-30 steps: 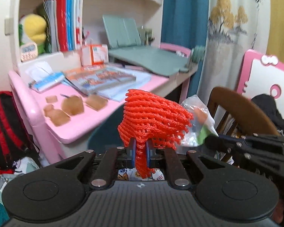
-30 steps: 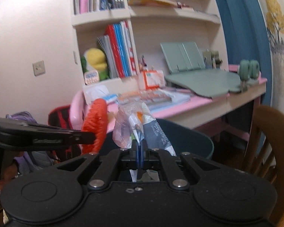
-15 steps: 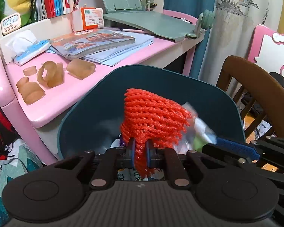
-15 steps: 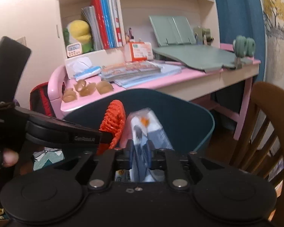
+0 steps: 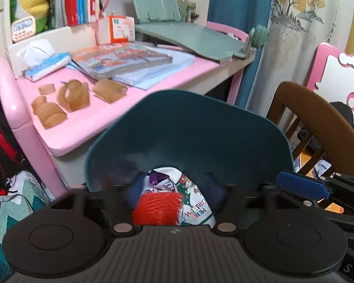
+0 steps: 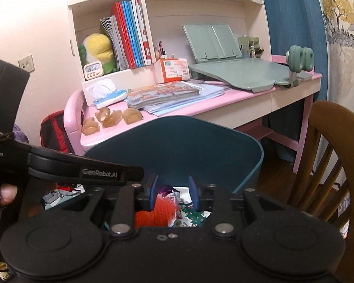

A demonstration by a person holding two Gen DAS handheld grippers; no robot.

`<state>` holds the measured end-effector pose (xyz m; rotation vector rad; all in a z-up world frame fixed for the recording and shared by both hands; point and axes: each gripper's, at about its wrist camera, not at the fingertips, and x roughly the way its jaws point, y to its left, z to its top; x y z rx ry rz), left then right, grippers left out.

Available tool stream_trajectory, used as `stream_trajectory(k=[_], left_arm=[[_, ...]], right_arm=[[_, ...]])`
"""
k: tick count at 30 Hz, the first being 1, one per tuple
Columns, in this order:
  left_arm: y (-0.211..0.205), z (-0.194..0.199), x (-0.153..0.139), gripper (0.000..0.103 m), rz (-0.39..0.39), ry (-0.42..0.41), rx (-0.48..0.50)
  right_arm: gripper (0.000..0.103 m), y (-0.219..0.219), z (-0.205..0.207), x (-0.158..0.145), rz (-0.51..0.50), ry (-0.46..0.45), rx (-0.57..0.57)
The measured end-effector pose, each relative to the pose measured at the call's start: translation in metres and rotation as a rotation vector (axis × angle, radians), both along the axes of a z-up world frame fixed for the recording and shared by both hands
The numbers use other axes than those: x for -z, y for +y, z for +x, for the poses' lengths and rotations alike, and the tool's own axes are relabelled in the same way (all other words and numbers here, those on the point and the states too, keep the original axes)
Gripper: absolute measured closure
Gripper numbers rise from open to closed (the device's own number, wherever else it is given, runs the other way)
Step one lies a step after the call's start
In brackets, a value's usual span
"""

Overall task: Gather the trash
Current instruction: 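Open both tools to drop the plastic bag and net into the bin, then move both tools back down toward the tissues and paper on the floor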

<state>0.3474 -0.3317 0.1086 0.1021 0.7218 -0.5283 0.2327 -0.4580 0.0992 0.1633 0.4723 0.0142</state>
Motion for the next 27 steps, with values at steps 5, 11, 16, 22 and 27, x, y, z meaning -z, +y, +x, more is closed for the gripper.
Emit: stream_trajectory(k=[5,11,16,22,27], left_arm=[[0.013,-0.016,-0.013,0.036,-0.024,-0.029,0.011],[0.038,-0.037,-0.027,0.035,-0.040,-0.051,0.001],[0.067,-0.060,-0.035,0.028,-0.037,-0.081,-0.028],[0.112,-0.089,-0.045,0.021,-0.017,-0.105,-0.091],[0.156,-0.111,-0.050,0.020,-0.023,-0.117,-0.145]], right_arm=[[0.073,0.003,-0.011,-0.009,-0.002,-0.014,-0.009],[0.068,0.017,-0.025,-0.022,-0.011,-0.040,-0.044],[0.064,0.036,-0.038,-0.034,-0.016,-0.067,-0.087],[0.060,0.071,-0.051,-0.048,-0.021,-0.093,-0.159],[0.058,0.106,-0.057,-0.053,-0.027,-0.095,-0.232]])
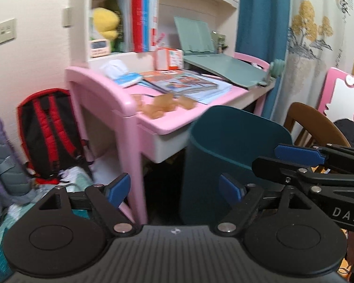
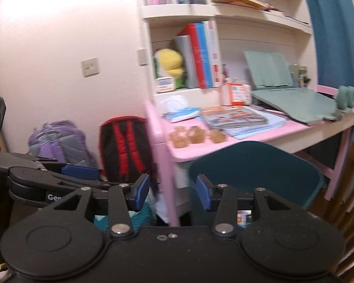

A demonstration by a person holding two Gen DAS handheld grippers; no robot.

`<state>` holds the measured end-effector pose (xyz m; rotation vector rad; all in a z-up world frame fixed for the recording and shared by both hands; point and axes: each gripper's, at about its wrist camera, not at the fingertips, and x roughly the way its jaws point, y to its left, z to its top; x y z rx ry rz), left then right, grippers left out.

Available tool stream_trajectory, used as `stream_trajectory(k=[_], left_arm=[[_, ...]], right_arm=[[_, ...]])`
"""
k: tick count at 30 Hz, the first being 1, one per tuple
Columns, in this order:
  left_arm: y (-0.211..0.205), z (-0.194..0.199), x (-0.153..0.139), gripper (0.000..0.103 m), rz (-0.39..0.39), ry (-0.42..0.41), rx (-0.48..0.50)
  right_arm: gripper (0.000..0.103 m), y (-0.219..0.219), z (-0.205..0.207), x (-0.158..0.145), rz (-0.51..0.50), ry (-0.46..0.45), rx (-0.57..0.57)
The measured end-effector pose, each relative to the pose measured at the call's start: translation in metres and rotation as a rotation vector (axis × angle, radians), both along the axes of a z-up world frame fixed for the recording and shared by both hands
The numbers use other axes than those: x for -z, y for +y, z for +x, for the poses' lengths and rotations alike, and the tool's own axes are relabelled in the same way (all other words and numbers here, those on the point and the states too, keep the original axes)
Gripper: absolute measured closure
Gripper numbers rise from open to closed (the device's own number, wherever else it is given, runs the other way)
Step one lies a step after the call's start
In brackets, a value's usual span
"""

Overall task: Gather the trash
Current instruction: 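Move both tools back down toward the tissues and paper on the floor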

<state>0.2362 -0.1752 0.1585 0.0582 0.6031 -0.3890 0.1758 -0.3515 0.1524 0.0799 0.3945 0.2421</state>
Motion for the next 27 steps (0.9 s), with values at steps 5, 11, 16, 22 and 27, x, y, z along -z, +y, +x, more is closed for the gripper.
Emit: stream_trajectory(k=[5,11,16,22,27], left_arm=[[0.050,-0.017,-0.001,0.019,-0.016,0.002,-0.067],[0.118,-0.035,0.009,0.004,-0.034,0.007,-0.187],[0.179,-0.051,0.026,0.002,-0.053,-0.001,-0.306],[0.246,-0.063,0.061,0.001,-0.080,0.023,-0.410],[0.292,-0.065,0.105,0.001,-0.106,0.077,-0.482]], right_arm=[[0.057,0.041,-0.002,0.002,0.007,0.019,-0.081],[0.056,0.094,0.000,0.013,0.032,0.062,-0.185],[0.055,0.144,0.004,0.033,0.020,0.113,-0.266],[0.055,0.209,0.006,0.069,-0.035,0.187,-0.357],[0.054,0.251,0.012,0.110,-0.042,0.274,-0.424]])
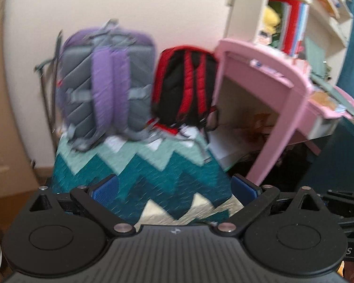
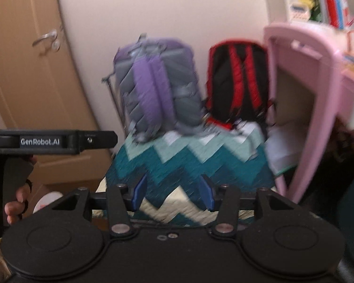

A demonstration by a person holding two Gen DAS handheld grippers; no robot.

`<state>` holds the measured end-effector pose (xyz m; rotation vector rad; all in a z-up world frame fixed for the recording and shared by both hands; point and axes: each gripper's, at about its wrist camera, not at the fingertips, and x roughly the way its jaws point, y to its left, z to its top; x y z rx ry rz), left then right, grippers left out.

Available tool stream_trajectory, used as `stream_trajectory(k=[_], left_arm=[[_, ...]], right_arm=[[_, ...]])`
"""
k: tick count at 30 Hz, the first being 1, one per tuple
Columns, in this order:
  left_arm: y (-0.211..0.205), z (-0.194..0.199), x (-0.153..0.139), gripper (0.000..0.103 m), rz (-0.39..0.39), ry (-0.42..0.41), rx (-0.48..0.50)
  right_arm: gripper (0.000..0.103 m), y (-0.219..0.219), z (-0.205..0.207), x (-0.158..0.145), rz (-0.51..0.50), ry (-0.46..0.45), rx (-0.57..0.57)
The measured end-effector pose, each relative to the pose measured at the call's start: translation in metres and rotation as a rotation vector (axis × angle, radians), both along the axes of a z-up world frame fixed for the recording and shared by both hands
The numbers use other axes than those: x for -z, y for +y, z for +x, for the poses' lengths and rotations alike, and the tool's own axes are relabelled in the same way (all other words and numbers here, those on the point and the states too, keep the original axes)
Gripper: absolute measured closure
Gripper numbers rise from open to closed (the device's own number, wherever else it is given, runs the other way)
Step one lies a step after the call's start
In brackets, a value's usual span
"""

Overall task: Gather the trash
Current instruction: 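Move both tools back down toward the tissues and paper on the floor, then grasp the white paper sheet with right tool while left tool grasps white tissue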

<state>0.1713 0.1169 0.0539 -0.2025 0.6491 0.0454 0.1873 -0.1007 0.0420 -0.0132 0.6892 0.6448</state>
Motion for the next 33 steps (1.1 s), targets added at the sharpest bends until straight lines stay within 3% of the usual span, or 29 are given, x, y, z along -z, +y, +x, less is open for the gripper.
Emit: stream_trajectory(k=[7,18,27,33], left_arm=[[0.041,0.012,0.089,0.001,-0.008,0.146,-0.070],[0.075,0.046,0.262,0.001,-0.083,0.468,-0.146],[0.088,0.073,0.393,0.002,-0.078,0.739,-0.239],[0.102,0.089,0.462,0.002,-0.148,0.836,-0.298]], right_arm=[[0.054,0.035,0.019,0.076,-0.050,0.094,-0.053],[0.054,0.072,0.067,0.224,-0.181,0.302,-0.134],[0.054,0.112,0.099,0.342,-0.326,0.421,-0.244],[0.054,0.141,0.119,0.420,-0.403,0.487,-0.305]])
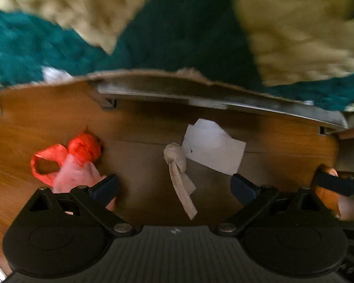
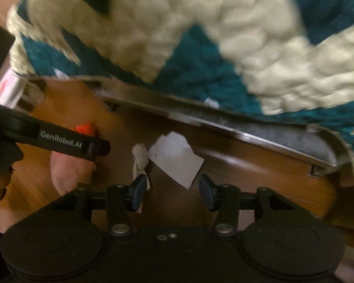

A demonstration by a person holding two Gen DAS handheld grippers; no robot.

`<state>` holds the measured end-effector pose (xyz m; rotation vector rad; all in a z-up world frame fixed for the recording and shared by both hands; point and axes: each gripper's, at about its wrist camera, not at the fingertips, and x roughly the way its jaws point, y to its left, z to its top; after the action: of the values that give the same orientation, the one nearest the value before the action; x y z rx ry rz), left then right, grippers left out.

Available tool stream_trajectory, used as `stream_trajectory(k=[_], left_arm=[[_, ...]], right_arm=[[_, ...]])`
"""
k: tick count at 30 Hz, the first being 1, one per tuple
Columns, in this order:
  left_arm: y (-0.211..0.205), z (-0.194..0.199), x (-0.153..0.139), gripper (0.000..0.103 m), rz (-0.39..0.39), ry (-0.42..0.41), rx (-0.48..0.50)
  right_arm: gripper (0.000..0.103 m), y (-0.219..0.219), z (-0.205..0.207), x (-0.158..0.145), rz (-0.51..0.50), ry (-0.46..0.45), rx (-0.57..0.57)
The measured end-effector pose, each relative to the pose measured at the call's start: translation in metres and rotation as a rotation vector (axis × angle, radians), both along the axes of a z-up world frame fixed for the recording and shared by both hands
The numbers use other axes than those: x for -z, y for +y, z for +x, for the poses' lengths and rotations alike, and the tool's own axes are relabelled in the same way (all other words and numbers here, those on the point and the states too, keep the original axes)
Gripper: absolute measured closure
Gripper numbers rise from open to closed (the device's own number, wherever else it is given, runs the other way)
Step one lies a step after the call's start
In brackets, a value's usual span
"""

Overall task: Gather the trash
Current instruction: 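Grasp the white paper sheet with right tool while left tool grasps white tissue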

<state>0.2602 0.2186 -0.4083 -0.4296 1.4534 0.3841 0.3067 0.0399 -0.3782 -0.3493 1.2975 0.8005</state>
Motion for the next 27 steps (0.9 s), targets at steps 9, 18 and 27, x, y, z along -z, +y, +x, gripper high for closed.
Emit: stream_trajectory(k=[9,18,27], left_arm=[[0.006,0.019,0.090,0.003,-0.073,0.082,-0.050],[0.026,0.024,0.145,0.014,-0.105,0.108,-0.136],[0.026,0.021,0.165,0.049,-0.169,0.109,-0.143]], right_arm=[[0.054,0.020,0.023,0.090,-0.062,0.063,-0.035],[0.054,0.045,0.038,0.152,-0.110,0.078,-0.059],[0.057,0.049,0.035,0.175,-0.134,0.080,-0.057]])
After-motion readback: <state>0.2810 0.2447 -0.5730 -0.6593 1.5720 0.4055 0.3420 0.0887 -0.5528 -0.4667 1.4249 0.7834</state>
